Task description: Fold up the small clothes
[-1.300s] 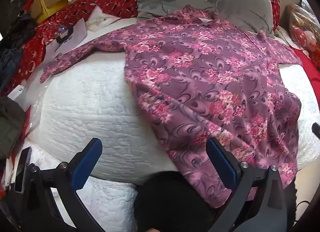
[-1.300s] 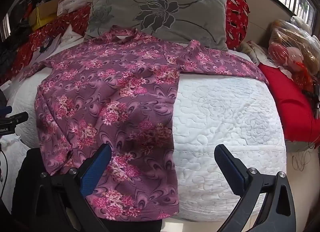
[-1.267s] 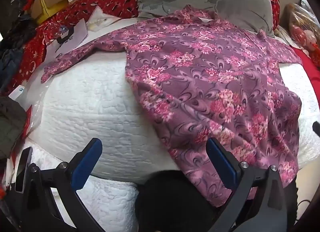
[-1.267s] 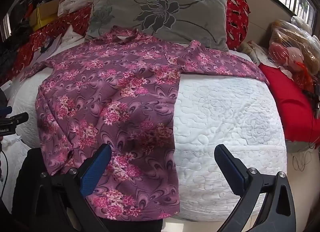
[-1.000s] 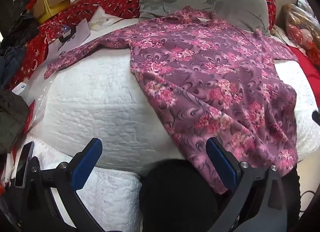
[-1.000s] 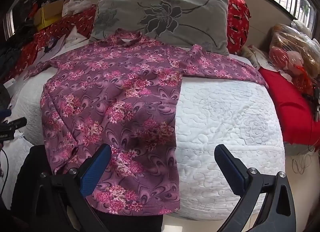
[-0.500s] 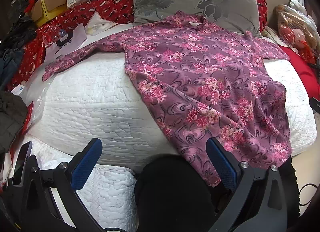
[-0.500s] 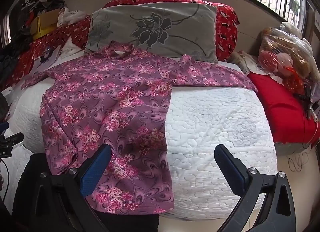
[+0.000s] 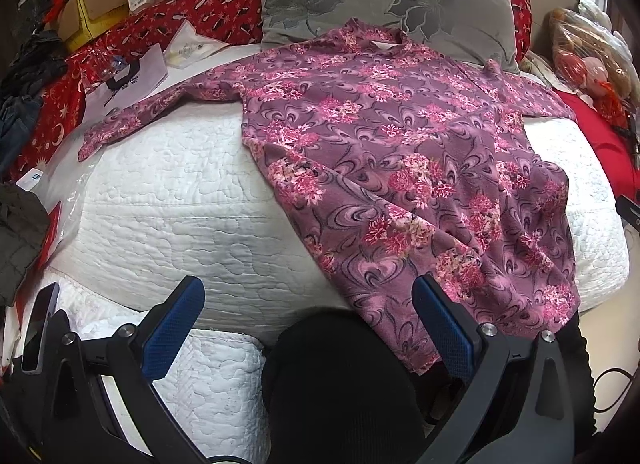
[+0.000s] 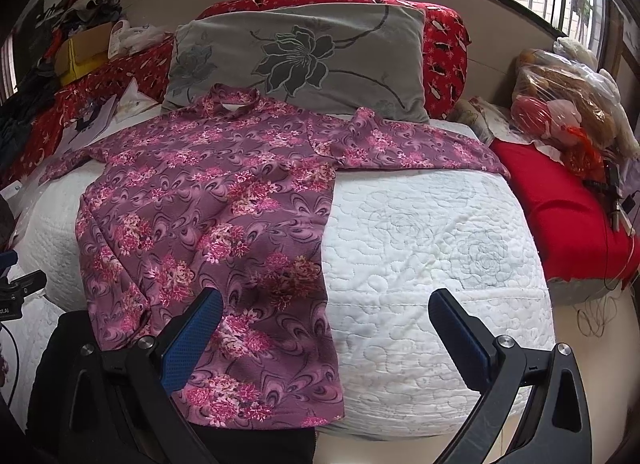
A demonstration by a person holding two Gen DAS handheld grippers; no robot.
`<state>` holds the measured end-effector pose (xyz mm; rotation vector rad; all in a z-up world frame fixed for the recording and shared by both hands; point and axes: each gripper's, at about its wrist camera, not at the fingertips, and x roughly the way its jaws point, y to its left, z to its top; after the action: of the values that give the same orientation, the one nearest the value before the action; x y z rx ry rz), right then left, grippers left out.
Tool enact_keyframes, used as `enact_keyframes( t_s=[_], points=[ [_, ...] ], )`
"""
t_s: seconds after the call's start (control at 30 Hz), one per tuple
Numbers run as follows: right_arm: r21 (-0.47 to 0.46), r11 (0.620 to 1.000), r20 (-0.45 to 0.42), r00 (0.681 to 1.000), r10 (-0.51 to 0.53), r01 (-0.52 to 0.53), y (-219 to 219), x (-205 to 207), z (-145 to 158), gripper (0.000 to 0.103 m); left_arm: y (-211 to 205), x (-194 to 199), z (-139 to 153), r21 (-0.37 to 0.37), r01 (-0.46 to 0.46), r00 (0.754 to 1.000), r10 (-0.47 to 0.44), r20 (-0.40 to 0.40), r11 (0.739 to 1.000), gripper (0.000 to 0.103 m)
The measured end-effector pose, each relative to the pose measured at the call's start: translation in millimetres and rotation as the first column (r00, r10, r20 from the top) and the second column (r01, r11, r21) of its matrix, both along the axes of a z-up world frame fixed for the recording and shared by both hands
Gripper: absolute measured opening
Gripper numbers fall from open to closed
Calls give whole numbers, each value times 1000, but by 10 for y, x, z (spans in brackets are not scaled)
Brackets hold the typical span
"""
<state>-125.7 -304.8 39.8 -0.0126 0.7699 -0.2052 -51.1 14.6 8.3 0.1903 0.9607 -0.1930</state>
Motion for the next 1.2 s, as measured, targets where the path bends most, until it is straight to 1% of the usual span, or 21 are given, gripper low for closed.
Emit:
enact_keyframes(
  t_s=[0.43, 0.73, 1.2],
  points=[
    [15, 1000, 7, 1000, 14, -14, -20, 10, -10, 102, -61, 31, -35, -1, 6, 1000, -6, -18, 1000, 103],
    [1, 1000, 1, 1000, 24, -24, 16, 35, -56, 102, -71, 68, -50, -6, 9, 999, -9, -37, 1000, 103],
    [20, 1000, -23, 1000, 8, -8, -49, 105, -147, 102, -90, 193, -106, -3, 9, 998, -9, -68, 1000, 103]
  ],
)
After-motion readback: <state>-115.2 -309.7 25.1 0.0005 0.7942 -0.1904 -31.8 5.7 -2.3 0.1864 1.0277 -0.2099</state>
